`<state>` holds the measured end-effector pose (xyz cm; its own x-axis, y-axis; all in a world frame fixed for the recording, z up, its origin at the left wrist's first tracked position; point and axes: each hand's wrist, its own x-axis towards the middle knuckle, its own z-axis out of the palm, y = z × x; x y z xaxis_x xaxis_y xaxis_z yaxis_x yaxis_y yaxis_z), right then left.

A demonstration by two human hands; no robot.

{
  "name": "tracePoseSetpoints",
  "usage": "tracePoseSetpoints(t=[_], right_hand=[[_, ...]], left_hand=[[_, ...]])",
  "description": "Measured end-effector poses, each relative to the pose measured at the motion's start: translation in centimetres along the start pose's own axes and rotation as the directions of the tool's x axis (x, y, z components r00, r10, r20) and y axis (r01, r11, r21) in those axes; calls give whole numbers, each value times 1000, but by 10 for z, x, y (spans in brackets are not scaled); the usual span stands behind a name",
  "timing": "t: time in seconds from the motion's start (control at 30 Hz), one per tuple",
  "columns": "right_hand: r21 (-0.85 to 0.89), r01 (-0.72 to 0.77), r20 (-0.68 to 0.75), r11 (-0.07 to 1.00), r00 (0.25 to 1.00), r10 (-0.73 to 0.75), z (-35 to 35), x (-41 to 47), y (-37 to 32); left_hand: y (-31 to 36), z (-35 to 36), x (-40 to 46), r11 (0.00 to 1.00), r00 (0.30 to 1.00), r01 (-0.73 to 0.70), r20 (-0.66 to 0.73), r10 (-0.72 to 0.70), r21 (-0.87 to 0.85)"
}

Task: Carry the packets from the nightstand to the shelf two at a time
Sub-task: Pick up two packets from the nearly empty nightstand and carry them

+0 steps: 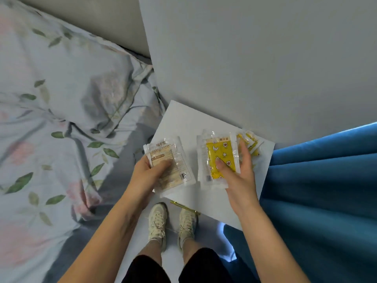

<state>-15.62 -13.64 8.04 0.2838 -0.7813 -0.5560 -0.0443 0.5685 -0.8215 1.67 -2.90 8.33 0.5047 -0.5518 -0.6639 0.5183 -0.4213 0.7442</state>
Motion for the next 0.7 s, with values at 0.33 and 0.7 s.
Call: tracePoseSetpoints(t=[0.33,0.7], right_hand=[[61,-138,290,989,950,114,62,-126,-117],[-152,-108,638,982,748,181,145,-268,-129]], left_hand=[[80,-45,-157,982,979,-169,-134,157,-87],[67,-155,-320,890,869,-367,-440,225,-270]])
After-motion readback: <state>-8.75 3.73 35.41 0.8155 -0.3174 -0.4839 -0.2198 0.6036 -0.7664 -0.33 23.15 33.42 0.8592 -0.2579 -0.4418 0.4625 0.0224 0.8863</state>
